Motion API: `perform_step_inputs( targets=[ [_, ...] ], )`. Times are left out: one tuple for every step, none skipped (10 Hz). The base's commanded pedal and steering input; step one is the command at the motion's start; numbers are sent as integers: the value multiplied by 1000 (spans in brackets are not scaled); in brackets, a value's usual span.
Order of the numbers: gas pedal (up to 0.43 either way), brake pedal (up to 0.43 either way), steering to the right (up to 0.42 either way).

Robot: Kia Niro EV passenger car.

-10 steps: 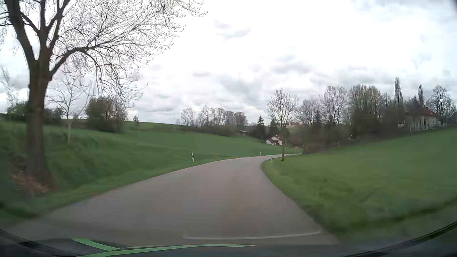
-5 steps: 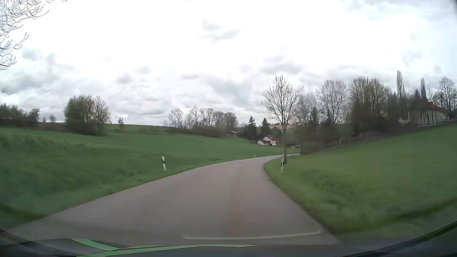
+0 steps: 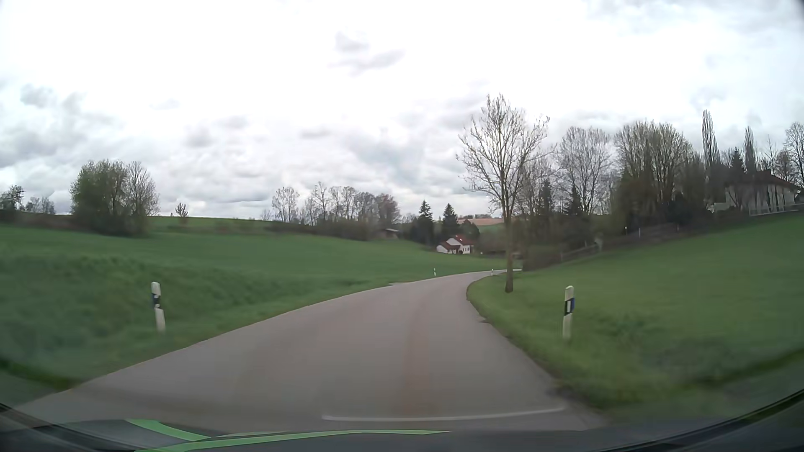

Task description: Follow the waypoints while adhering to traffic rules and regulations

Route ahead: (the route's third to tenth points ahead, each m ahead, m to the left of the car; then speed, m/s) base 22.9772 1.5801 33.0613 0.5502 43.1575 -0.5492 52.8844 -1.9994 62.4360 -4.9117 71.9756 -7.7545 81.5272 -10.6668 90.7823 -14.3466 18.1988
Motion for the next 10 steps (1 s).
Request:
perform_step_inputs(
  targets=[
    [0,171,25],
    [0,171,25],
    [0,171,25],
    [0,171,25],
    [0,171,25],
    [0,177,25],
    [0,177,25],
    [0,183,25],
    [0,177,25],
    [0,183,26]
  ],
)
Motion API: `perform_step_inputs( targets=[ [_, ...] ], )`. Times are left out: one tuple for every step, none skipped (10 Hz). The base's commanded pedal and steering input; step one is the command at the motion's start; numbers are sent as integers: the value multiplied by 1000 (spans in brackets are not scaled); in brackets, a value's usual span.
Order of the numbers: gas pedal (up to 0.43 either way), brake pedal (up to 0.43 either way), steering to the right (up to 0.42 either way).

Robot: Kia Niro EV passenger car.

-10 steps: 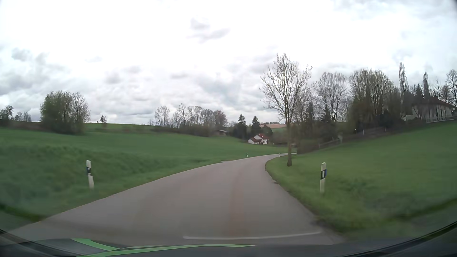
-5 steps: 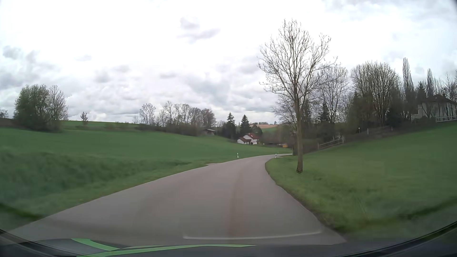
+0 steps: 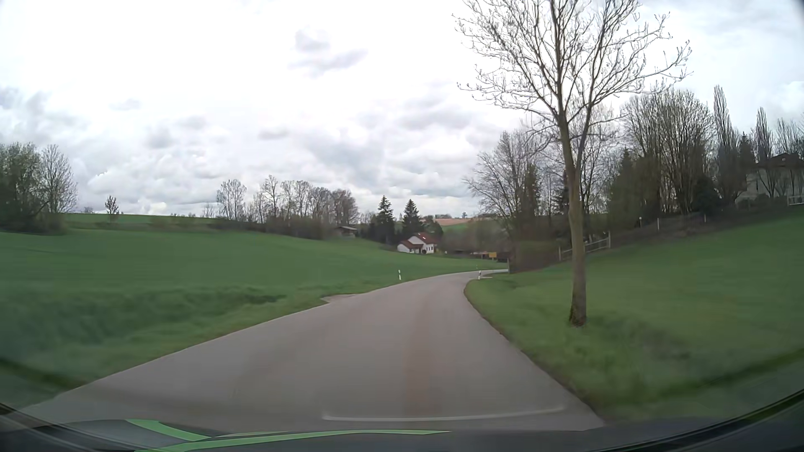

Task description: Follow the waypoints while adhering to traffic rules and regulations

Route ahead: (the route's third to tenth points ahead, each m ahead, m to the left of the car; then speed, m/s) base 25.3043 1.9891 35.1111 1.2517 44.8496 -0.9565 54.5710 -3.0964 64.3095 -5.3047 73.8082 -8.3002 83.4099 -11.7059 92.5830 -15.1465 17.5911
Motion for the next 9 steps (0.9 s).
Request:
perform_step_inputs(
  targets=[
    [0,189,26],
    [0,189,26],
    [0,201,26],
    [0,213,26],
    [0,226,26],
    [0,226,25],
    [0,232,25],
    [0,238,24],
    [0,238,24]
  ],
)
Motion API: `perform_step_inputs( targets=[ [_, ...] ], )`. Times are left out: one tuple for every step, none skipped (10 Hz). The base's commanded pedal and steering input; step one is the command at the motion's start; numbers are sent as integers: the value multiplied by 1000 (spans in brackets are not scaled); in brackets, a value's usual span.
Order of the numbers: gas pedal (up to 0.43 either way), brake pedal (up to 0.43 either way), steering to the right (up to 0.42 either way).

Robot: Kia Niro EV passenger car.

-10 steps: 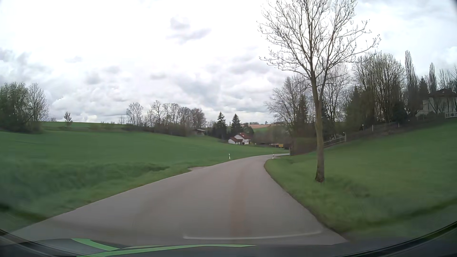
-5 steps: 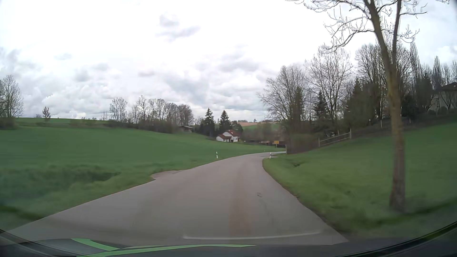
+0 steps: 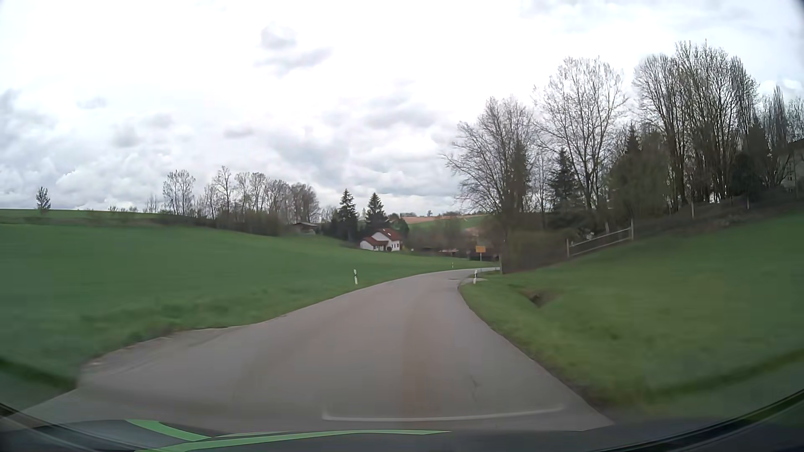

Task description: Follow the waypoints while adhering to traffic rules and regulations

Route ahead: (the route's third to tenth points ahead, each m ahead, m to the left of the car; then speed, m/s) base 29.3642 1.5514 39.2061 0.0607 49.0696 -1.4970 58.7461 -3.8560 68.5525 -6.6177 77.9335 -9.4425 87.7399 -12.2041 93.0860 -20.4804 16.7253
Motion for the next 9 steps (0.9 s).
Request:
perform_step_inputs(
  targets=[
    [0,244,24],
    [0,244,24],
    [0,250,23],
    [0,250,23],
    [0,250,23],
    [0,256,22],
    [0,256,20],
    [0,256,19],
    [0,256,19]
  ],
)
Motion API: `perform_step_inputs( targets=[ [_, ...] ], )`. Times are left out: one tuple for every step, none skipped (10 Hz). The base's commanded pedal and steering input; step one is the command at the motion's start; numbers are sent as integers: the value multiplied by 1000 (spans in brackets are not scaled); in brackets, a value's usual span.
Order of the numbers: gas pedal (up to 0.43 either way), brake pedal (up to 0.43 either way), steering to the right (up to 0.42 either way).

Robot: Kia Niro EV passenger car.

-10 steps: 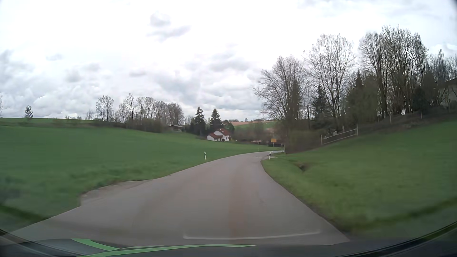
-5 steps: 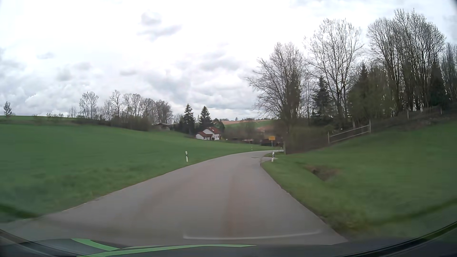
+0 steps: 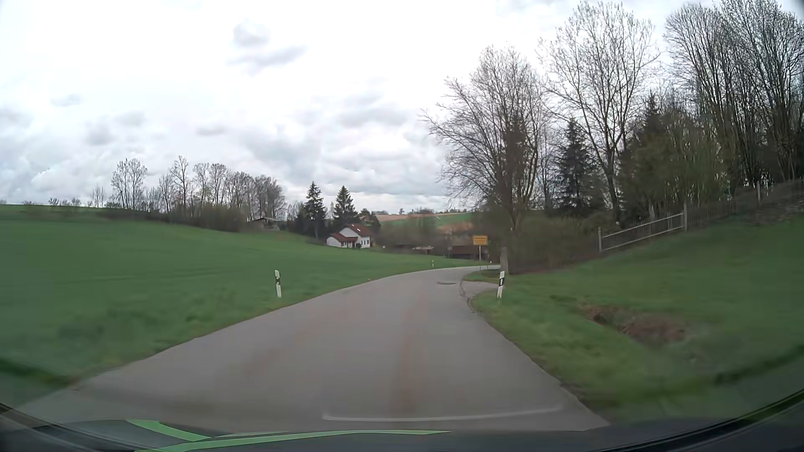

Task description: Follow the waypoints while adhering to traffic rules and regulations

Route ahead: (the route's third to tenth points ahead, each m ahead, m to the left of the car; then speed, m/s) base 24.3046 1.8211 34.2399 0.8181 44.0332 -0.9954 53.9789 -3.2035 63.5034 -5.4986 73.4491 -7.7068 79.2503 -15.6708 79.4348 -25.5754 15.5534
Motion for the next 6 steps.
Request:
perform_step_inputs(
  targets=[
    [0,256,19],
    [0,256,19],
    [0,256,19],
    [0,250,19],
    [0,250,19],
    [0,250,18]
  ],
)
